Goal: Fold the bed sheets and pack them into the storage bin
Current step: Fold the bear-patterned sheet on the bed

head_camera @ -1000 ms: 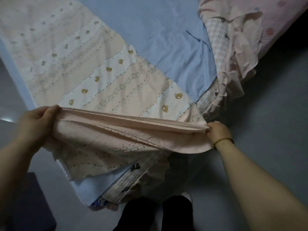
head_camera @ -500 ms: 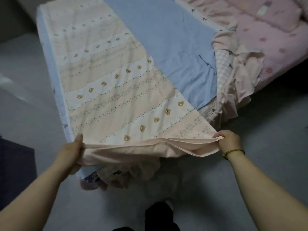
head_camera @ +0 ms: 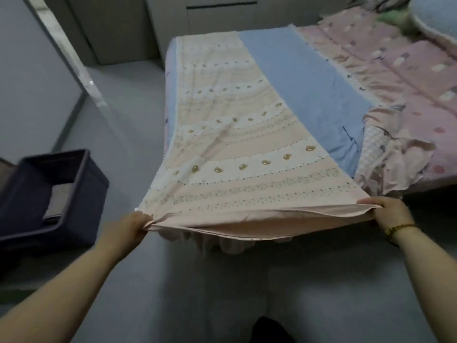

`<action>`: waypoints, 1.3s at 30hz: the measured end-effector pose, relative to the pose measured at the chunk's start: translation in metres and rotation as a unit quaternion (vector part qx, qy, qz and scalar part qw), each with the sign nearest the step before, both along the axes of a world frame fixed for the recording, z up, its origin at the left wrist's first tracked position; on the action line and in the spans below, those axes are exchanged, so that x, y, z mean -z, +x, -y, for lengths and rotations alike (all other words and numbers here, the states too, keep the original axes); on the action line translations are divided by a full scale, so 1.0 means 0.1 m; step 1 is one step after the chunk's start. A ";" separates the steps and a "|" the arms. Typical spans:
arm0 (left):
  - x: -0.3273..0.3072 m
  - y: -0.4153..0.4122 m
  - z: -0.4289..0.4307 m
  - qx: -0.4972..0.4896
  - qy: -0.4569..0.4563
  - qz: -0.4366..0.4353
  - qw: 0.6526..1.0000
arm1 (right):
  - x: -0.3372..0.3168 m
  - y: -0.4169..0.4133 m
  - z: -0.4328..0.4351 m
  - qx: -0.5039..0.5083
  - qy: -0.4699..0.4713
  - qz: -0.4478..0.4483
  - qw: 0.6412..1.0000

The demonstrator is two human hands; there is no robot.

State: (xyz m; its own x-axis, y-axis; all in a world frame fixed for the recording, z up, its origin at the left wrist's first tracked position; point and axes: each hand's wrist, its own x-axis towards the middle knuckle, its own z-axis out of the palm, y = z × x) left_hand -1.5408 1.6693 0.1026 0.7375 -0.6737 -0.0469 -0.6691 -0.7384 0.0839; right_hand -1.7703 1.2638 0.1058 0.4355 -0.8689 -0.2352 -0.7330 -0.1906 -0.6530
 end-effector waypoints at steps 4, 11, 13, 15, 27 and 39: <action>0.07 -0.21 -0.08 0.021 0.074 0.048 0.996 | 0.11 -0.13 -0.03 -0.067 -0.010 -0.115 0.991; -0.54 -0.40 0.72 -0.106 -0.091 0.140 0.980 | -0.61 0.11 0.40 -0.191 -0.101 -0.061 0.974; -0.88 -0.40 0.73 -0.180 -0.236 0.187 0.936 | -1.00 0.05 0.58 -0.160 -0.156 0.093 0.970; -0.85 -0.55 0.62 -0.233 -0.263 0.187 0.917 | -1.12 -0.19 0.77 -0.104 -0.150 0.208 0.961; 0.29 -1.32 0.66 -0.402 -0.152 -0.203 0.880 | 0.03 -0.83 0.92 -0.147 -0.050 -0.107 0.982; 0.26 -1.16 0.85 -0.515 -0.369 -0.474 0.611 | 0.07 -0.80 0.92 -0.082 0.005 -0.055 0.995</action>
State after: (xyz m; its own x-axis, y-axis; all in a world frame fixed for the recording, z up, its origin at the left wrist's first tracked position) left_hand -1.6564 1.5846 0.0767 0.6647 0.0301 -0.7465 0.7273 -0.2544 0.6374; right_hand -1.8506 1.1716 0.0988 0.5420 -0.7860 -0.2973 -0.7600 -0.3076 -0.5725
